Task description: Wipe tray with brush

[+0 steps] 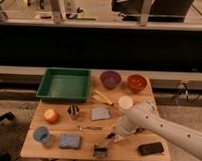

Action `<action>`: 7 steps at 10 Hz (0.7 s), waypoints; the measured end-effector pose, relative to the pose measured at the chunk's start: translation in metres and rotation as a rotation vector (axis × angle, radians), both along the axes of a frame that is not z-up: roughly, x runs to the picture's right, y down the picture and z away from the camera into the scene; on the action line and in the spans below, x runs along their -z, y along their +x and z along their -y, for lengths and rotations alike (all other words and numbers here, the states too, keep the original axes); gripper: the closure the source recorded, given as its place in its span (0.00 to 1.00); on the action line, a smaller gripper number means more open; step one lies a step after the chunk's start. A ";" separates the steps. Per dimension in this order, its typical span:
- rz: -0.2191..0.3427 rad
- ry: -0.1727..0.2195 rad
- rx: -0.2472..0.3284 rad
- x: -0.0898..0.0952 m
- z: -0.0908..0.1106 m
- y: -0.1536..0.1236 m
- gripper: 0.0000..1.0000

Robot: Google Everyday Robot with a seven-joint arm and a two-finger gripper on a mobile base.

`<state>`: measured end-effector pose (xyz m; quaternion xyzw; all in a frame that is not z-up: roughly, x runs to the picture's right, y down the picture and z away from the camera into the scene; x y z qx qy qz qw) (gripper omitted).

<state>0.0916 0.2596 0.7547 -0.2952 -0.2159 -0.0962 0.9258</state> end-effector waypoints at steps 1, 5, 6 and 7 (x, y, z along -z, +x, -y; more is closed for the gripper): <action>-0.004 0.022 -0.002 0.008 0.006 0.000 1.00; -0.052 0.110 0.012 0.026 0.021 0.003 1.00; -0.059 0.124 0.019 0.029 0.025 0.002 1.00; -0.061 0.131 0.019 0.031 0.030 0.001 1.00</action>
